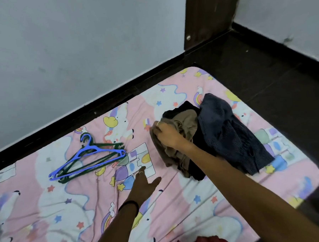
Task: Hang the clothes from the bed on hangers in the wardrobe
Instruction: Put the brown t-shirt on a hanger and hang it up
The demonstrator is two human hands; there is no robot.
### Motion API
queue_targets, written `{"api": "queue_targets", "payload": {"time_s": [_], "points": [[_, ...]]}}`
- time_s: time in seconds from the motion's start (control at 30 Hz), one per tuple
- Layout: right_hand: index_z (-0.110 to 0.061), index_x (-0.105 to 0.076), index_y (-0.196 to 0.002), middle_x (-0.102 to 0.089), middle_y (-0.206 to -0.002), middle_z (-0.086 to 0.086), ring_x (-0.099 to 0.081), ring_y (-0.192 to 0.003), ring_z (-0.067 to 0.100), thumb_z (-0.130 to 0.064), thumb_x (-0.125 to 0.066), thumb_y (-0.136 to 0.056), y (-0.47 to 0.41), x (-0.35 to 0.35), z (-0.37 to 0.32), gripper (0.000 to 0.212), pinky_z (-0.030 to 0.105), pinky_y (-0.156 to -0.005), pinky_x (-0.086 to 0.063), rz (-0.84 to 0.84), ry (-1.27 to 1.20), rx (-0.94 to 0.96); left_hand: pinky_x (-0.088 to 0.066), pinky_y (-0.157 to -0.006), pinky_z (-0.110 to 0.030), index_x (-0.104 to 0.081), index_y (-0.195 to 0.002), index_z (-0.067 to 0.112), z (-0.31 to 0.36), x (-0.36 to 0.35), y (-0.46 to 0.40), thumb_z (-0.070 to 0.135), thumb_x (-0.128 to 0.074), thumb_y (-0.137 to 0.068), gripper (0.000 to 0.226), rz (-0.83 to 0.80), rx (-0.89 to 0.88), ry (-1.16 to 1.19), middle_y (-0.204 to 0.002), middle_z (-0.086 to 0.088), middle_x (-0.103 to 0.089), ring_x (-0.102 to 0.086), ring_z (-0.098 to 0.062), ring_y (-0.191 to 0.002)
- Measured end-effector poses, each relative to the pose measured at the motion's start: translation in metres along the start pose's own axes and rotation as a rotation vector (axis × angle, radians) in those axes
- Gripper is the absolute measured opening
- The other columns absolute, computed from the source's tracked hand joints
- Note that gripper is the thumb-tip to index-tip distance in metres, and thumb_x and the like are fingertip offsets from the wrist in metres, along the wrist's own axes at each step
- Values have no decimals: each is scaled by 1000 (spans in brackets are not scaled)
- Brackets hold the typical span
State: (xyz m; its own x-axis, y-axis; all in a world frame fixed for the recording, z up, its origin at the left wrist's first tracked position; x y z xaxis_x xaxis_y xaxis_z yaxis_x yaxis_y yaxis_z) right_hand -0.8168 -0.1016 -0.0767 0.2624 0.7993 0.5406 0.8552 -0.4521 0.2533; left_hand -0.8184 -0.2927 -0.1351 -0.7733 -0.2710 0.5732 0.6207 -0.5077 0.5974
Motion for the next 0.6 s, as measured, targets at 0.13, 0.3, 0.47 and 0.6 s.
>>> {"api": "queue_targets", "payload": {"time_s": [0.13, 0.3, 0.47, 0.6], "points": [[1, -56, -99, -63, -98, 17, -58, -95, 32, -15, -43, -99, 61, 11, -69, 21, 40, -83, -44, 118, -8, 68, -28, -96, -13, -18, -148, 8, 19, 10, 45, 36, -73, -82, 90, -50, -219, 128, -144, 3, -34, -36, -11, -131], [2, -63, -96, -65, -93, 15, -59, -85, 19, -7, -47, -95, 141, 27, -171, 19, 19, -76, -42, 278, -23, 194, -44, -78, -31, -32, -136, 5, 28, 43, 90, 16, -68, -82, 66, 111, -371, 91, -124, -13, -56, -57, -37, -110], [-4, -64, -91, -63, -87, 4, -55, -83, 9, -10, -47, -96, 196, 50, -243, 19, 27, -82, -42, 326, -21, 292, -49, -81, -40, -34, -135, 2, 8, 85, 130, 25, -70, -81, 68, 213, -456, 153, -127, -21, -50, -55, -41, -108], [5, -62, -94, -59, -87, 7, -52, -82, 9, -13, -48, -94, 234, 71, -280, 23, 29, -80, -40, 398, 11, 372, -49, -90, -45, -38, -133, 0, -20, 109, 144, 20, -67, -86, 59, 229, -459, 98, -128, -22, -51, -54, -38, -109]]}}
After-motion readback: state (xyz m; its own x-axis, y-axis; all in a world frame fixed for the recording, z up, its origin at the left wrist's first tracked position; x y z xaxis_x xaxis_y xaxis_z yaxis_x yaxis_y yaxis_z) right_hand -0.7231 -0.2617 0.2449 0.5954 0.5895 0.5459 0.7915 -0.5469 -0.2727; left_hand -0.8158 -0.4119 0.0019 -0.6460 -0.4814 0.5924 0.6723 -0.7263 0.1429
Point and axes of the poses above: each hand's wrist, its own y-axis away from the middle knuckle, its own x-axis out of the back of the hand, z = x × y, the point moved 3 cm from there along -y, towards the middle knuckle
